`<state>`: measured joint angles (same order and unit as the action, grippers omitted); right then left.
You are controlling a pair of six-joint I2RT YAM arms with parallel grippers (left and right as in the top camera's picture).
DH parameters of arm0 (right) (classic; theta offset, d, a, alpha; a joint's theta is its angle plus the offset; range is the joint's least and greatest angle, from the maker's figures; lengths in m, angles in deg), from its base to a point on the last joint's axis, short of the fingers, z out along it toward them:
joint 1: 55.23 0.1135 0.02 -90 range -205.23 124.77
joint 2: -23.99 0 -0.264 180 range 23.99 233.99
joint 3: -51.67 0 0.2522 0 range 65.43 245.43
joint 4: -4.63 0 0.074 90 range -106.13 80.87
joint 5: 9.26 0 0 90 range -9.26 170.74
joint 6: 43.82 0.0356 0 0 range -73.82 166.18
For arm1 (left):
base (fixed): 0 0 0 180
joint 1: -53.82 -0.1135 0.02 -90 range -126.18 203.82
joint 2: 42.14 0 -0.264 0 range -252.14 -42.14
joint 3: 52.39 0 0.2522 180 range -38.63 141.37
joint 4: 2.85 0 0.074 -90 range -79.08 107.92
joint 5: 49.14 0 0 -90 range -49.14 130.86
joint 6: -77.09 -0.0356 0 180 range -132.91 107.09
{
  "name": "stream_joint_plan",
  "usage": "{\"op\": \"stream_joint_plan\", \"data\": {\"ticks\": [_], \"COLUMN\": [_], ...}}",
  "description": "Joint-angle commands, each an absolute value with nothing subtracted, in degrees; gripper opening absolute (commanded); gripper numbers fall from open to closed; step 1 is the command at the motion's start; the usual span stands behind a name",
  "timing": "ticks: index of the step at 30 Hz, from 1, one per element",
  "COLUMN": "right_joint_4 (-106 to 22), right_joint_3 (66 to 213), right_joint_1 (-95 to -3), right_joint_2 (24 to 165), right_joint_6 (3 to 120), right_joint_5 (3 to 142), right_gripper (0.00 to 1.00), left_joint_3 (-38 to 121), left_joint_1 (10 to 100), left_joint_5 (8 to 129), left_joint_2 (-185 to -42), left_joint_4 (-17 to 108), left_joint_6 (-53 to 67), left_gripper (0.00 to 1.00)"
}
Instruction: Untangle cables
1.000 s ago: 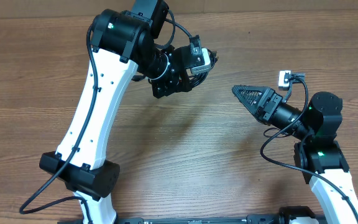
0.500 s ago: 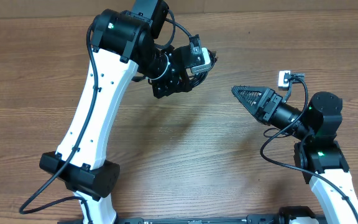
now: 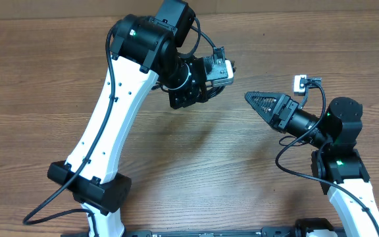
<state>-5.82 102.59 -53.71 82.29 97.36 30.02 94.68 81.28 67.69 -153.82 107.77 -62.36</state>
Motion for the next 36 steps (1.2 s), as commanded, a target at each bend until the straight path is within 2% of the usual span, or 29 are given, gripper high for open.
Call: {"op": "stream_joint_plan", "data": {"ticks": [1,11,14,21,26,27,29,36], "right_joint_4": [-5.5,-5.3,-5.3,-5.9,-6.0,-6.0,-6.0,-6.0], "right_joint_3": [103.9,103.9,103.9,103.9,103.9,103.9,103.9,103.9], "right_joint_1": [-53.8,-53.8,-53.8,-53.8,-53.8,-53.8,-53.8,-53.8], "right_joint_2": [82.0,82.0,82.0,82.0,82.0,82.0,82.0,82.0], "right_joint_6": [96.9,99.9,99.9,99.9,99.9,99.9,99.7,99.7], "right_joint_5": [29.6,29.6,29.6,30.1,30.1,30.1,30.1,30.1], "right_gripper": [1.00,0.99,0.93,0.69,0.64,0.58,0.51,0.52], "left_joint_3": [93.6,85.6,85.5,85.5,85.5,85.5,85.5,85.5], "left_joint_1": [81.8,84.7,85.3,86.0,86.8,87.0,88.6,90.4], "left_joint_5": [67.8,69.1,69.3,69.4,69.4,69.5,69.4,69.4], "left_joint_2": [-154.3,-154.3,-154.3,-154.3,-154.3,-154.3,-154.3,-154.3], "left_joint_4": [107.7,103.2,102.1,101.0,100.4,100.1,98.5,95.3], "left_joint_6": [-61.7,-61.7,-61.7,-61.7,-61.7,-61.7,-61.7,-61.7], "left_gripper": [0.04,0.04,0.04,0.04,0.04,0.04,0.04,0.04]}}
